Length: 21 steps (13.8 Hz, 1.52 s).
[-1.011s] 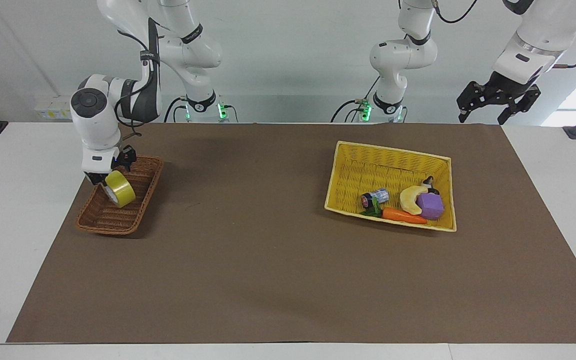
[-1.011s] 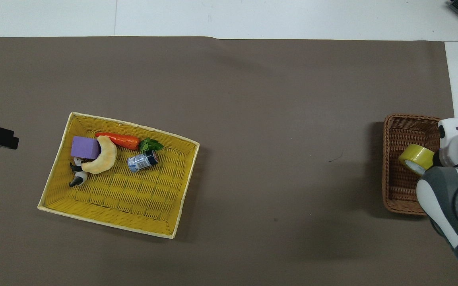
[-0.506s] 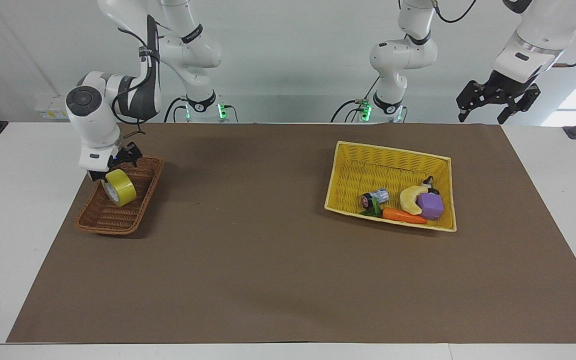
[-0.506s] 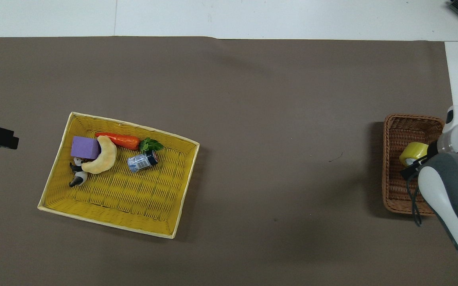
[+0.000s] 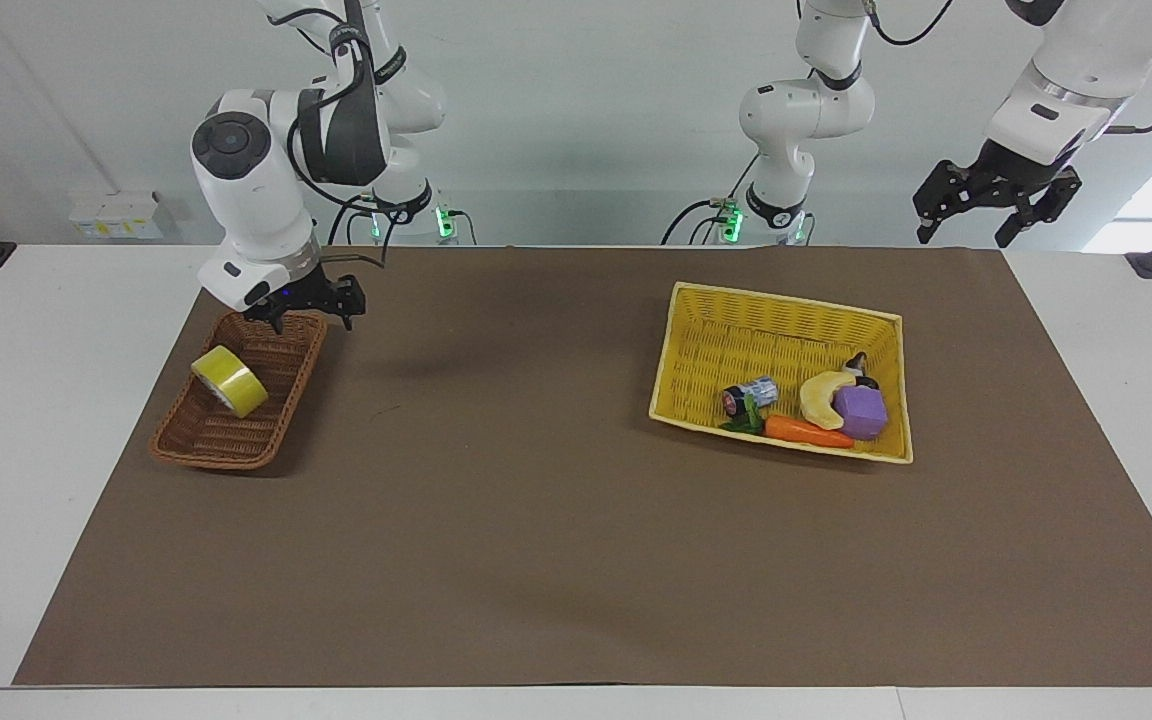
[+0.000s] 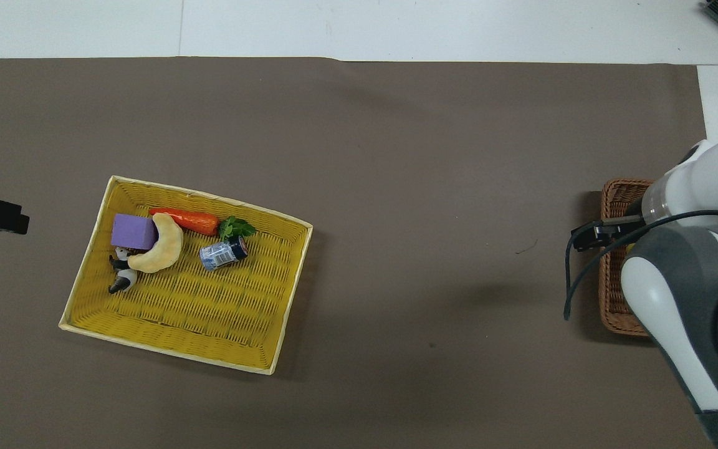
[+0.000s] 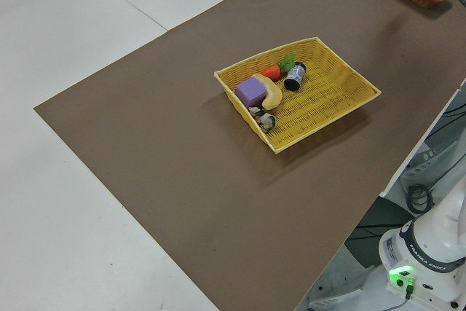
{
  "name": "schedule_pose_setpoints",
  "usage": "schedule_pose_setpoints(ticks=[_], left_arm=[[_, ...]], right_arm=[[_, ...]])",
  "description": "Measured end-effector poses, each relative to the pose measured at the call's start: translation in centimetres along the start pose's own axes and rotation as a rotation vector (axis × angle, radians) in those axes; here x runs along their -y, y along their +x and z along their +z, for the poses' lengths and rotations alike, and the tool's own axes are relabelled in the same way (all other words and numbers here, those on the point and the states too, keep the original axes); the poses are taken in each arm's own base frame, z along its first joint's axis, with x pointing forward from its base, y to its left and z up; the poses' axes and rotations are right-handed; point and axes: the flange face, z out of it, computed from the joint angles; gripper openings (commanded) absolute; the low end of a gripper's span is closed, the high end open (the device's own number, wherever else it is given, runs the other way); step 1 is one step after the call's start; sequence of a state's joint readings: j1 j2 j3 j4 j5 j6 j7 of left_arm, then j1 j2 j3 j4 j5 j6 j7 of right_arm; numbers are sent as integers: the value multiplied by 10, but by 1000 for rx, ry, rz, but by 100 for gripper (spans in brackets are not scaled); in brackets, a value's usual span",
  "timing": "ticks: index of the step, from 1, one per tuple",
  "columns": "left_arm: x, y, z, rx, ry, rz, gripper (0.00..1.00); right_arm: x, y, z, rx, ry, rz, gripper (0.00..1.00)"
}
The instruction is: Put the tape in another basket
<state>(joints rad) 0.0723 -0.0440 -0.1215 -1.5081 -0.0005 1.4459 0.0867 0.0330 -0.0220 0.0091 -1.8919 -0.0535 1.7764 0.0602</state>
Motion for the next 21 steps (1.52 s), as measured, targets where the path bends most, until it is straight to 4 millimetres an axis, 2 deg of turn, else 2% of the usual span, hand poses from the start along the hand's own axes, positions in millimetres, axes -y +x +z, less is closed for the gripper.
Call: schedule_pose_setpoints(ticks=[4, 8, 10, 14, 21], left_arm=[[0, 0, 0, 0, 0, 0, 100], [0, 0, 0, 0, 0, 0, 100], [0, 0, 0, 0, 0, 0, 100], [0, 0, 0, 0, 0, 0, 100], [0, 0, 0, 0, 0, 0, 100]], right_arm=[[-14, -1, -65, -52, 19, 66, 100], [-49, -20, -131, -46, 49, 132, 100], [-63, -32, -152, -39, 53, 158, 100], [-62, -45, -156, -15, 53, 156, 100], [-71, -47, -158, -31, 56, 174, 100]])
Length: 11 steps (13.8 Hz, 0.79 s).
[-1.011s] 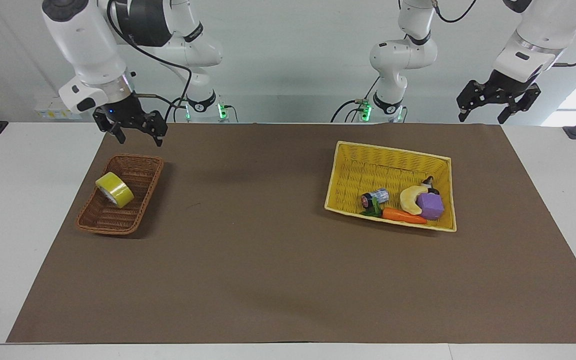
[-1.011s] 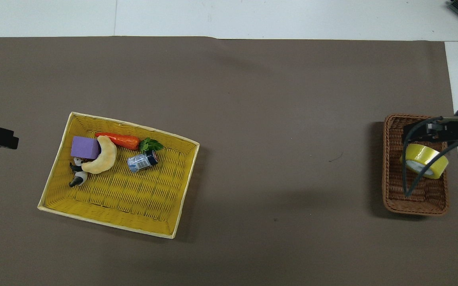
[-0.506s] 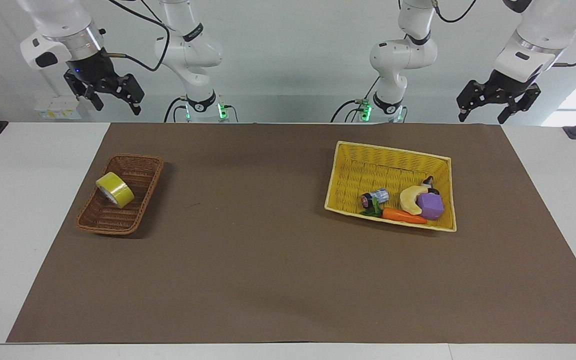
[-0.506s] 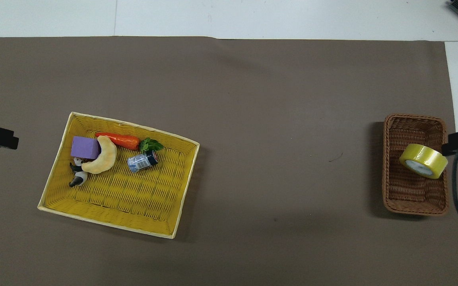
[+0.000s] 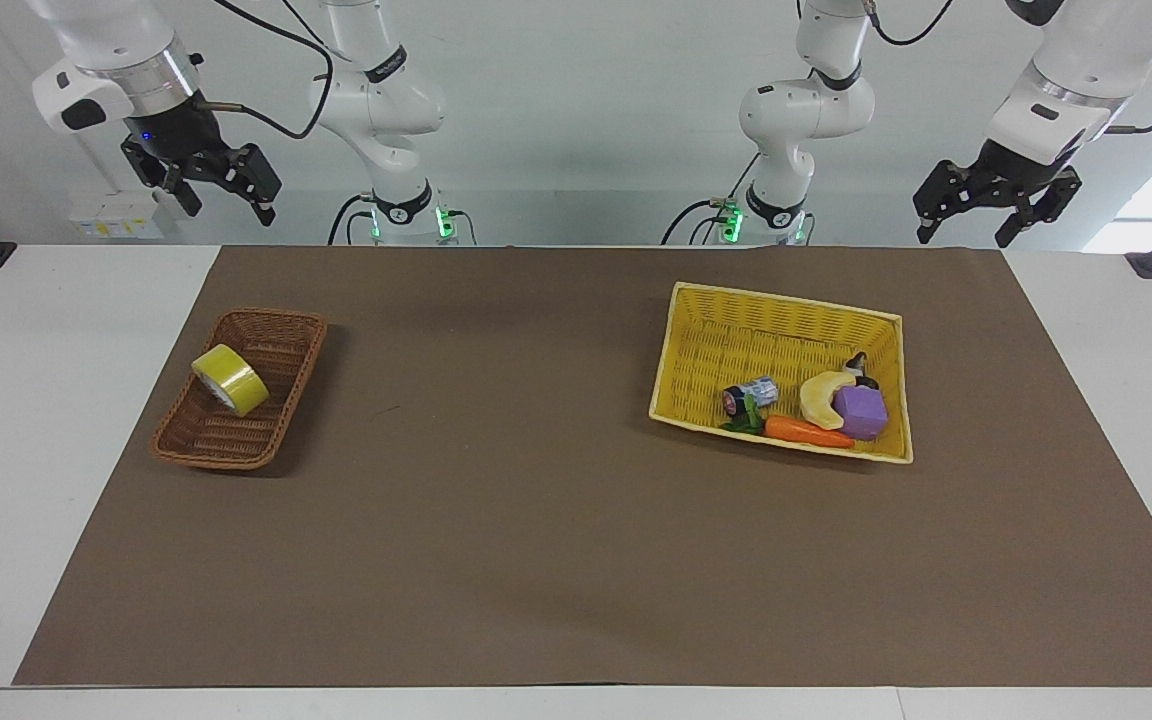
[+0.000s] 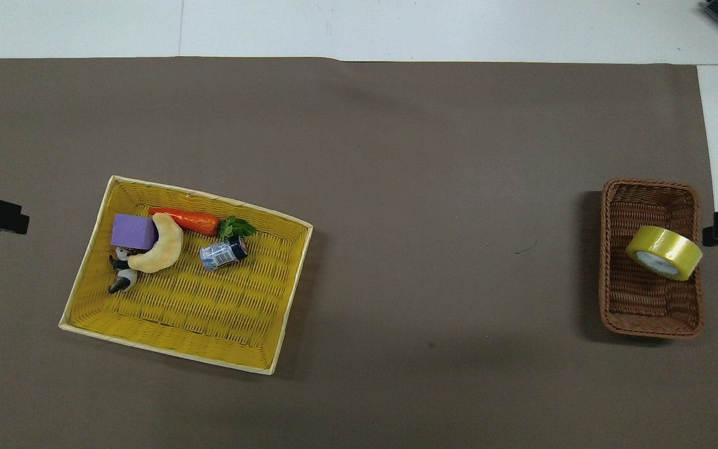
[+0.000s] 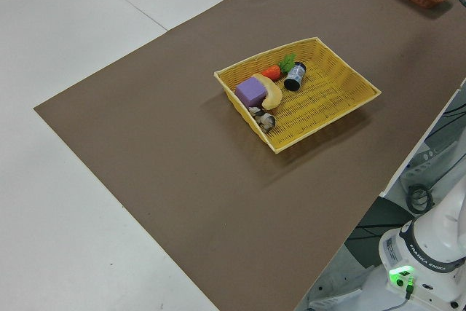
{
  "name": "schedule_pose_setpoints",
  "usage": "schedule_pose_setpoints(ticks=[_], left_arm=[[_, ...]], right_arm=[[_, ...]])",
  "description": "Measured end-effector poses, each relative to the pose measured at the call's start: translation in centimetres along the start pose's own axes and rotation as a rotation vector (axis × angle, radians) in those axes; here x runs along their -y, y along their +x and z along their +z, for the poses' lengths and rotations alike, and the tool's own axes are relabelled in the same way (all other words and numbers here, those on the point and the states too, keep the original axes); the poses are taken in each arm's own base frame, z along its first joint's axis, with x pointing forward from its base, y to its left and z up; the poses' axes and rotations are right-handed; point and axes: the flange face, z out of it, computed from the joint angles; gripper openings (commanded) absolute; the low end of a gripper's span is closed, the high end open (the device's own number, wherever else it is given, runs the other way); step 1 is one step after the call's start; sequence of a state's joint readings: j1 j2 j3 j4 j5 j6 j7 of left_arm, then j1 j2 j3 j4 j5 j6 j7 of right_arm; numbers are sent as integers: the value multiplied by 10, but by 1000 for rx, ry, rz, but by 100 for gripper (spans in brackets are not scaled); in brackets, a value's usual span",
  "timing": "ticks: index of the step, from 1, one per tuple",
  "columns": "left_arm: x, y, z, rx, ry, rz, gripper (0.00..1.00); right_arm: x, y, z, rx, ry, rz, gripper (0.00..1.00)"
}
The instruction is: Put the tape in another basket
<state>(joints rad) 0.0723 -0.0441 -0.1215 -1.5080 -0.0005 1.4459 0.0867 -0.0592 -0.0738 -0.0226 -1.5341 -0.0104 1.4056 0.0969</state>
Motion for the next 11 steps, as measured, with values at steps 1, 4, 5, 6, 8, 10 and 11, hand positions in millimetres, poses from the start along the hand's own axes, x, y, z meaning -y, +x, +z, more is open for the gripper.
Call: schedule_pose_setpoints(ticks=[1, 4, 5, 6, 8, 10, 11], left_arm=[[0, 0, 0, 0, 0, 0, 100], [0, 0, 0, 0, 0, 0, 100], [0, 0, 0, 0, 0, 0, 100], [0, 0, 0, 0, 0, 0, 100], [0, 0, 0, 0, 0, 0, 100], [0, 0, 0, 0, 0, 0, 100], [0, 0, 0, 0, 0, 0, 100]], right_arm=[[2, 1, -1, -10, 1, -5, 100], [9, 1, -1, -14, 0, -20, 100], [11, 1, 0, -14, -1, -24, 100], [12, 1, 0, -13, -1, -30, 100], [13, 1, 1, -11, -1, -49, 100], [13, 1, 2, -10, -1, -53, 100], [12, 1, 2, -10, -2, -53, 100]])
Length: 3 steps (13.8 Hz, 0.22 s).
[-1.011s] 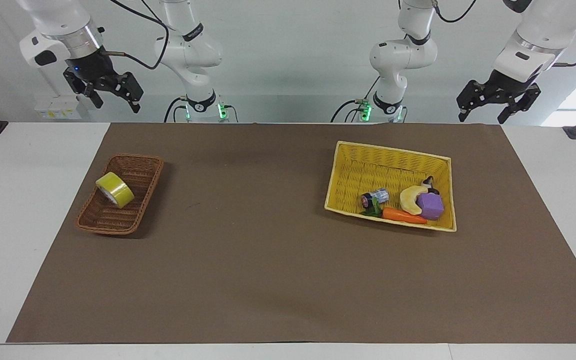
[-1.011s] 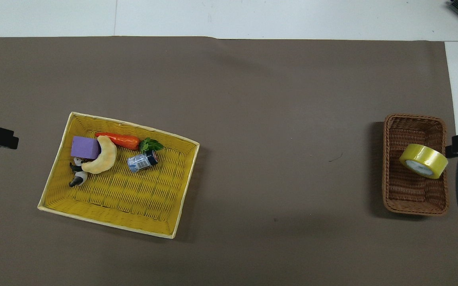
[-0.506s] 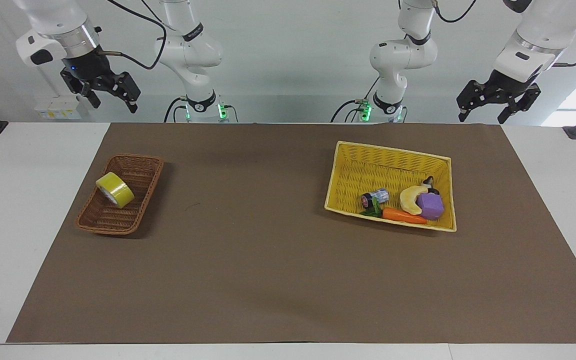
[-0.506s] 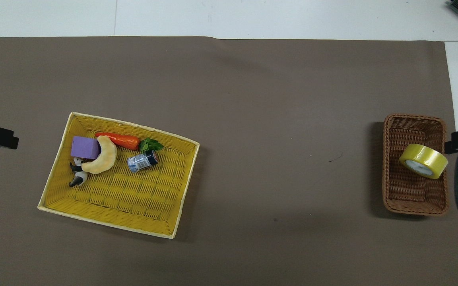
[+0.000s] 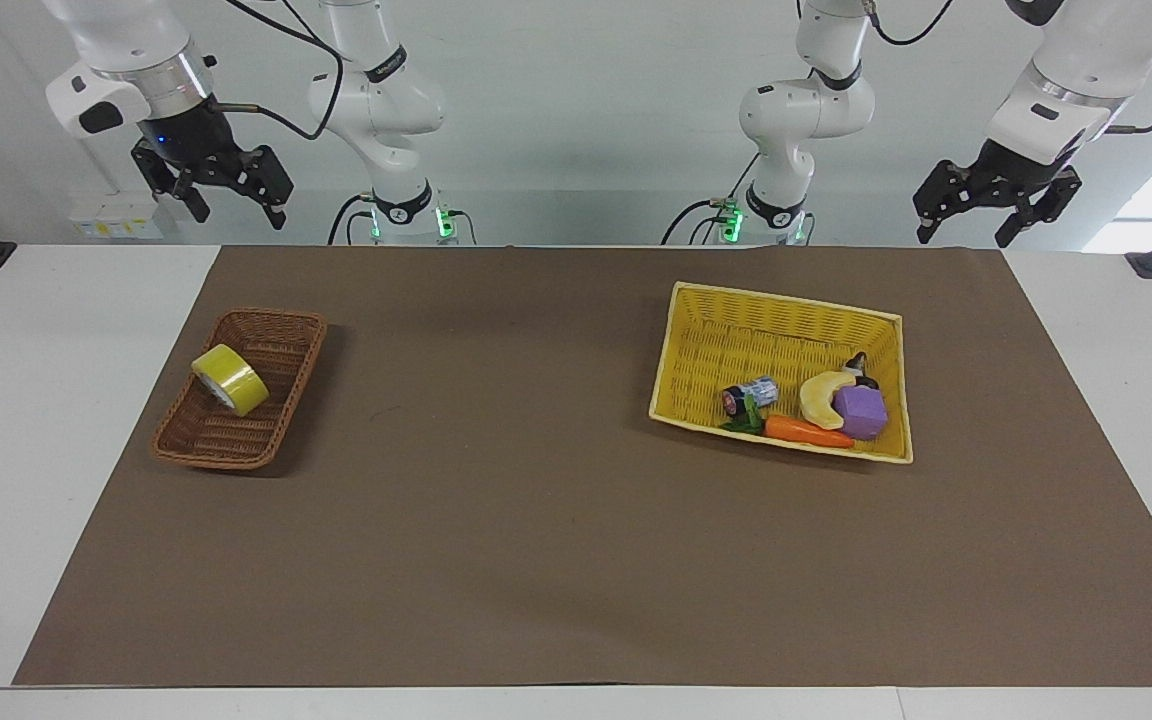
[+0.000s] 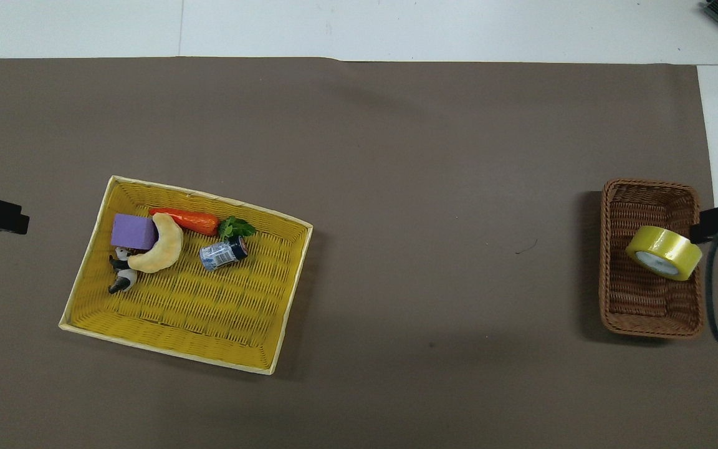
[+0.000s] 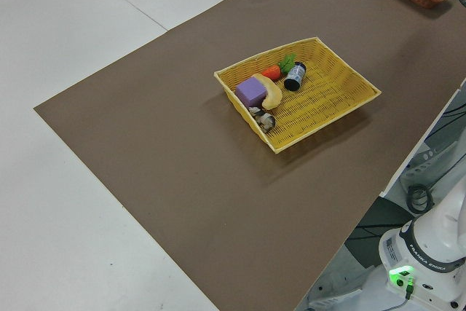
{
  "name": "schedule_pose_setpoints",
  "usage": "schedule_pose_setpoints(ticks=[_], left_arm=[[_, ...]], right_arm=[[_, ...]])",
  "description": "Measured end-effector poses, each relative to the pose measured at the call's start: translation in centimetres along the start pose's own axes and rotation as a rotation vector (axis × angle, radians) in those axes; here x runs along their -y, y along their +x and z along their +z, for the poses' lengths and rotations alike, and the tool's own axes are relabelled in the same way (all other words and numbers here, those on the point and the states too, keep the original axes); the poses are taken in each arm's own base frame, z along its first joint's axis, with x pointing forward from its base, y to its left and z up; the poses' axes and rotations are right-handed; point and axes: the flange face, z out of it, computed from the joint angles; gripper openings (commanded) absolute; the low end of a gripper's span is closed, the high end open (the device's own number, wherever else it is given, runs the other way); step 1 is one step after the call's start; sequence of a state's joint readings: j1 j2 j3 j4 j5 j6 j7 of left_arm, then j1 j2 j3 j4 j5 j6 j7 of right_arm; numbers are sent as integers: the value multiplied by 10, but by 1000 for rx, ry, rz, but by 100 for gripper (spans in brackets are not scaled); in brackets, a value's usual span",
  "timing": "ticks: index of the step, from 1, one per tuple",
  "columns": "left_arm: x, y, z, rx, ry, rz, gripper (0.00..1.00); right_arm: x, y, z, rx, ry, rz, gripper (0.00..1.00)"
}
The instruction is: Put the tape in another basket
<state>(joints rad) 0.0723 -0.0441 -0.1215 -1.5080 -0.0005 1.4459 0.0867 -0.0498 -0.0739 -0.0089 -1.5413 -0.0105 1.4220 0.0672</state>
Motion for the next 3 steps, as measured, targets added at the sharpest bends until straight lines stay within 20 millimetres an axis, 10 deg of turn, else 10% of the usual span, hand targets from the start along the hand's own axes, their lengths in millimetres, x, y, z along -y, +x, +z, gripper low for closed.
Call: schedule_pose_setpoints(ticks=[3], left_arm=[[0, 0, 0, 0, 0, 0, 100]], right_arm=[[-1, 0, 0, -1, -3, 1, 100]])
